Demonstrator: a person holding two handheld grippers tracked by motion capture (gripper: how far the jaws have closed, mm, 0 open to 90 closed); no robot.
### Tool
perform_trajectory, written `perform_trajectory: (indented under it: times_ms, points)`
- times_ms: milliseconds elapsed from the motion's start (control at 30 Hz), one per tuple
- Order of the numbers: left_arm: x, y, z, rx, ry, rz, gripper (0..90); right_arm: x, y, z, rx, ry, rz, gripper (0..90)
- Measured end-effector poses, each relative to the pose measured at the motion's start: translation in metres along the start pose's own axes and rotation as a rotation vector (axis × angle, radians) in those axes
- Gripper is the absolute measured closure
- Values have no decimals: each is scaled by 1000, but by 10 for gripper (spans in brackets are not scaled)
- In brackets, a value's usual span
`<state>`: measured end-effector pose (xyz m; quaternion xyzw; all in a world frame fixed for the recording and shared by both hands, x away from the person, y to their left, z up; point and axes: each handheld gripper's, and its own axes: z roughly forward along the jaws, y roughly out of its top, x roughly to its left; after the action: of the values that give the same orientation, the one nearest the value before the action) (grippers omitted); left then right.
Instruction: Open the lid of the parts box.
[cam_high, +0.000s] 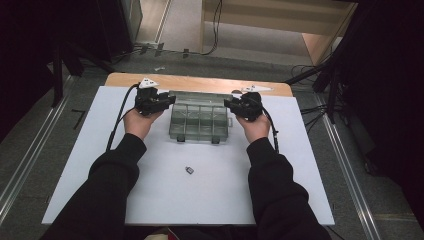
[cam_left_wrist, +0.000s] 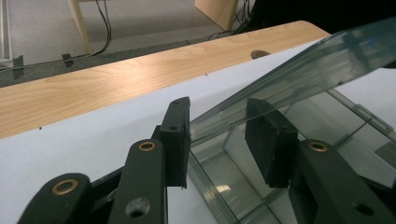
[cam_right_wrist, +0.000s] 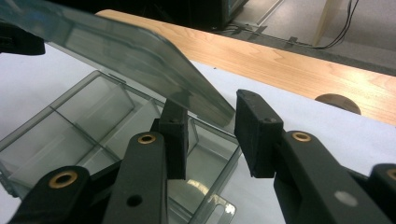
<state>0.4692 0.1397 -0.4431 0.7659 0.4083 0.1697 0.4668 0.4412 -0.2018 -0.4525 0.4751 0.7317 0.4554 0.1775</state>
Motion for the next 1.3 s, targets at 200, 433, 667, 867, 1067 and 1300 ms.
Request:
perform_trajectory:
  times_ms: [200,433,667,867,1067,1300]
  points:
    - [0,0,6,8,17,21,611,-2,1,5,-13,-4,12,637]
    - [-5,6,12,10,18,38,611,-5,5,10,-14,-16,18,639]
    - [-4,6,15,1,30,23,616,-7,12,16,-11,-38,26,644]
    - [-4,4,18,-9,45,28,613,-8,13,19,-16,-39,41,643]
    - [-2,4,25,-29,60,12,616,-9,10,25,-16,-50,33,639]
    - [-2,10,32,-19,73,15,616,-10,7,33,-35,-71,41,642]
